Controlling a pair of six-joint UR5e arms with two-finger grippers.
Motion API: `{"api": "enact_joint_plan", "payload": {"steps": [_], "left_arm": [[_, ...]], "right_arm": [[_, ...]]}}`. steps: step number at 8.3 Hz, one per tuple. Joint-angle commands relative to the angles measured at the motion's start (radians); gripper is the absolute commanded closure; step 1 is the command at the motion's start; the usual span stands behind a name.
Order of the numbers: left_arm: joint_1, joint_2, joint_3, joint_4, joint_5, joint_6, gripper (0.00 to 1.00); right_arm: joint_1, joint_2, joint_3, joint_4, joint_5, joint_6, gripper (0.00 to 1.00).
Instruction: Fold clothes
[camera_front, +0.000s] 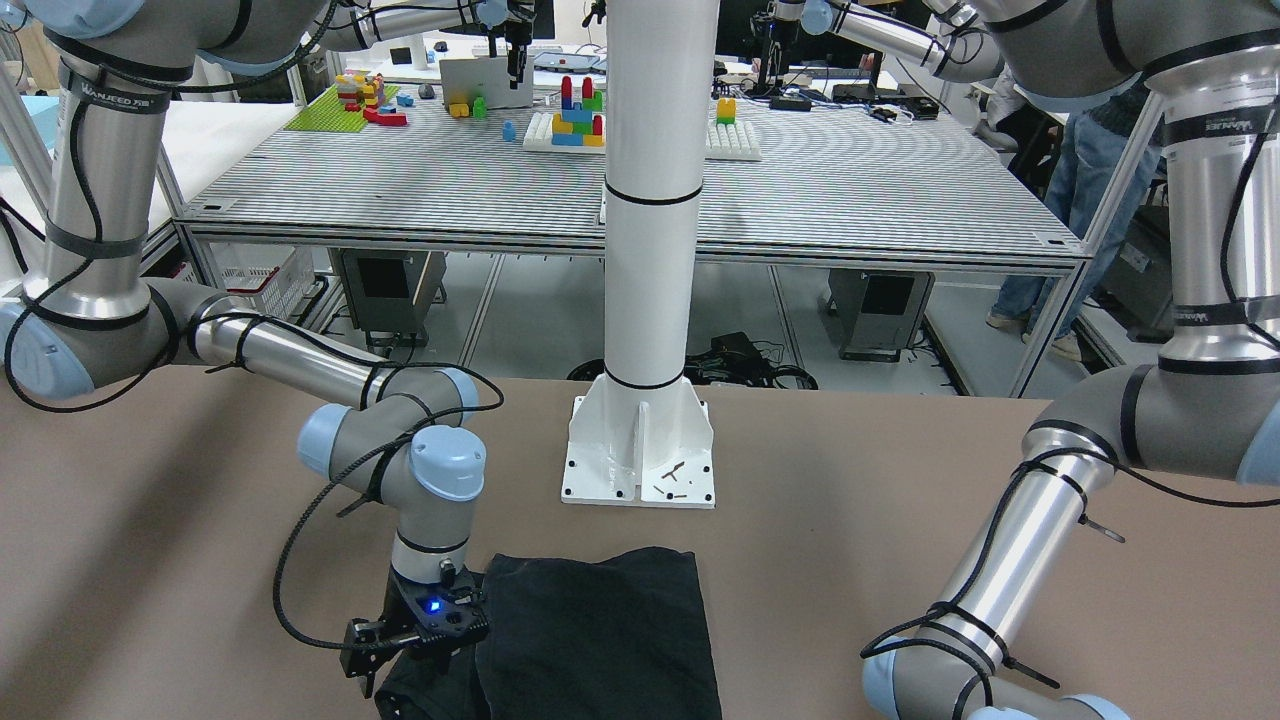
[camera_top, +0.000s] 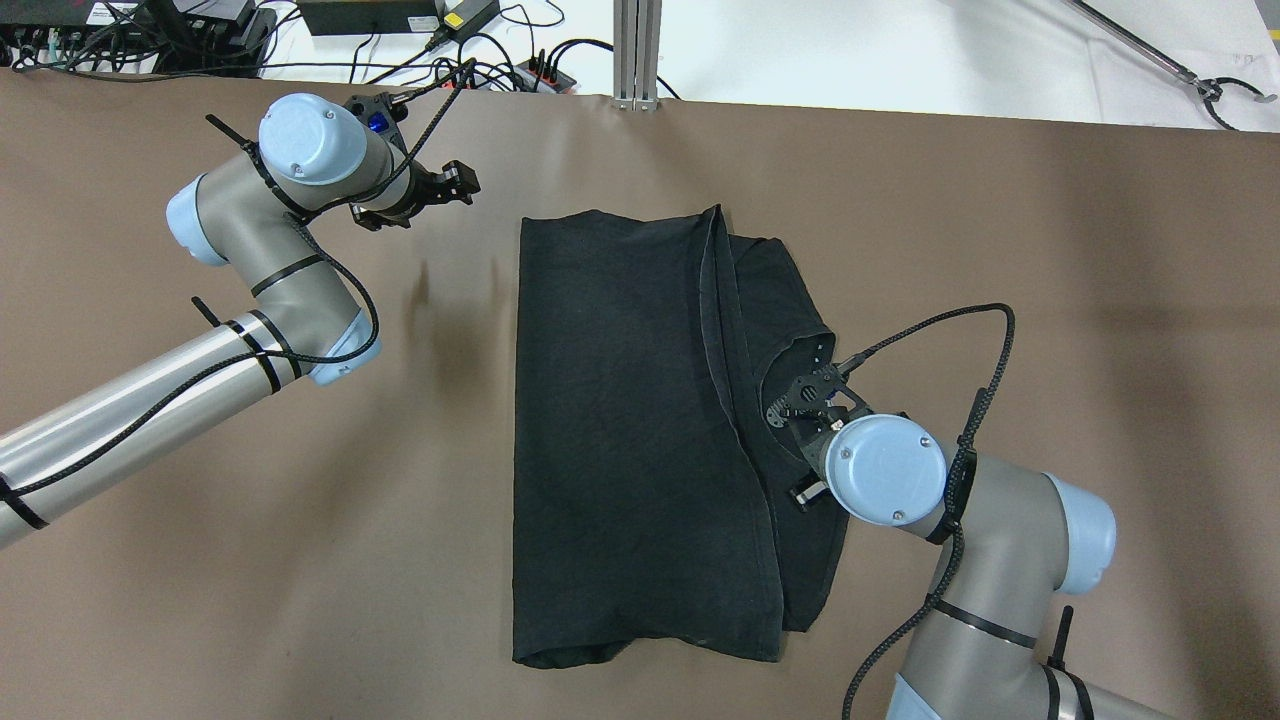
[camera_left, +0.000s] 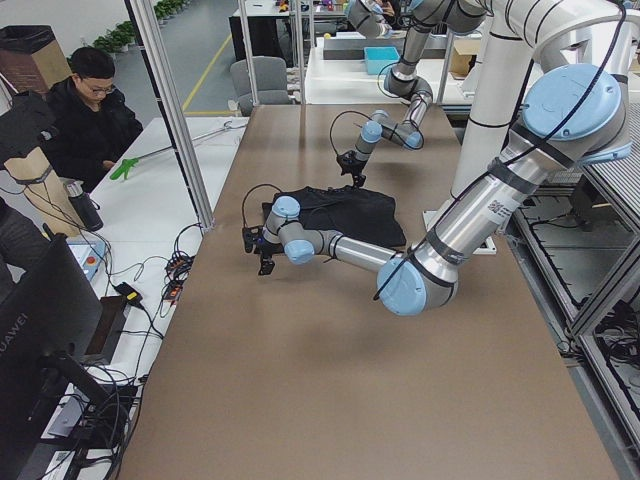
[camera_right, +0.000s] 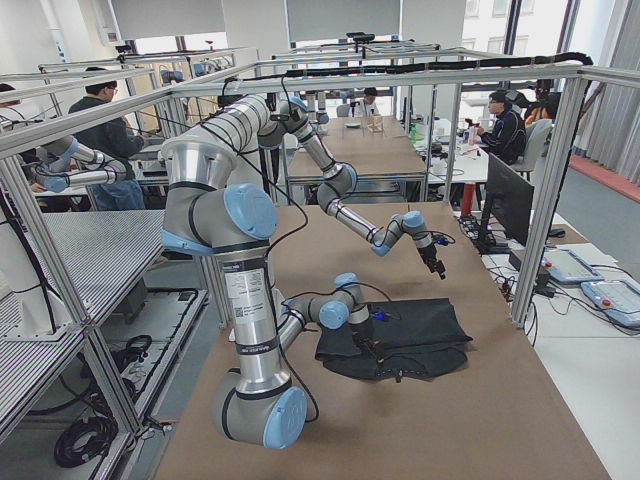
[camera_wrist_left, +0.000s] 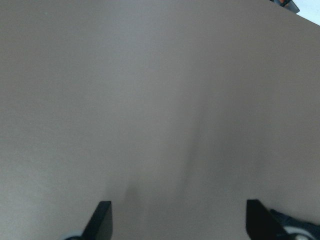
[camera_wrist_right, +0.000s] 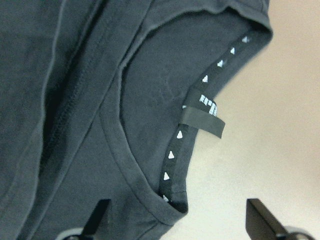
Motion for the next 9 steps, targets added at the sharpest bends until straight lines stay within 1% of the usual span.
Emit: {"api": "enact_joint_plan", "payload": {"steps": [1,2,3,5,6,7,8,9], "left_arm": [[-0.001,0.002,-0.001,0.001,0.000,0.001,0.06],[0.000,0.009,-0.002,-0.001,0.000,0.001,0.06],[-0.001,0.012,-0.005,-0.001,0.000,-0.001,0.06],[-0.001,0.029,-0.024,-0.001,0.000,0.001,0.06],[0.000,0.035,-0.024,-0.001,0.000,0.001,0.06],[-0.001,0.035,-0.025,-0.001,0.001,0.001,0.06],[0.000,0.037,-0.024,-0.001,0.002,0.001,0.06],[0.000,0.037,-0.024,-0.001,0.002,0.001,0.06]], "right_arm": [[0.033,0.228,-0.167,-0.041,0.004,0.065,0.06],[0.039,0.315,-0.289,-0.028,0.004,0.086,0.06],[0.047,0.354,-0.363,0.022,0.004,0.088,0.06],[0.062,0.356,-0.453,0.111,0.004,0.085,0.06],[0.076,0.349,-0.468,0.148,0.006,0.074,0.06],[0.090,0.344,-0.473,0.148,0.007,0.062,0.06],[0.126,0.323,-0.464,0.151,0.050,0.000,0.06],[0.178,0.268,-0.461,0.194,0.111,-0.095,0.06]]}}
